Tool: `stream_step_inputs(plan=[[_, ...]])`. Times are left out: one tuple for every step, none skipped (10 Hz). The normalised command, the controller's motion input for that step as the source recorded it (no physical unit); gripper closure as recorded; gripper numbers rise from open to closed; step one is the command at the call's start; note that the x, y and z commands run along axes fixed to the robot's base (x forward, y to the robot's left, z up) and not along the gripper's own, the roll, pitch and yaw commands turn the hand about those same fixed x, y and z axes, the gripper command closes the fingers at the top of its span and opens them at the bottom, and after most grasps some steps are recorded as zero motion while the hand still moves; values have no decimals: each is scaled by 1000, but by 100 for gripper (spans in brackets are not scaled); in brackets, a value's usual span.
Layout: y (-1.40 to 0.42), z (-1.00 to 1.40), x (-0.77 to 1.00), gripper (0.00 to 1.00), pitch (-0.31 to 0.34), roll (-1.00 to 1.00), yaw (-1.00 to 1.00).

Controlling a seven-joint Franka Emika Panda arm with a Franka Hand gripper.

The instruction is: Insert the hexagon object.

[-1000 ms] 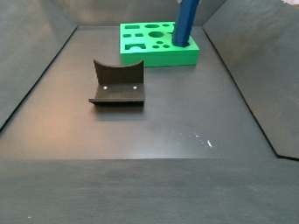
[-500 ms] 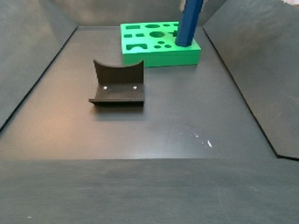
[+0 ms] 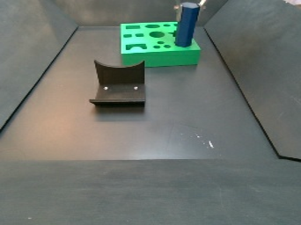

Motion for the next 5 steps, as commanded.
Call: stream_step_inputs(plan=[[26, -34, 506, 100, 173, 117, 0], [40, -14, 523, 100, 159, 57, 0], [94, -66, 563, 100, 140, 43, 0], [0, -14, 286, 100, 44, 0, -89], [0, 0, 0, 100, 0, 0, 0]])
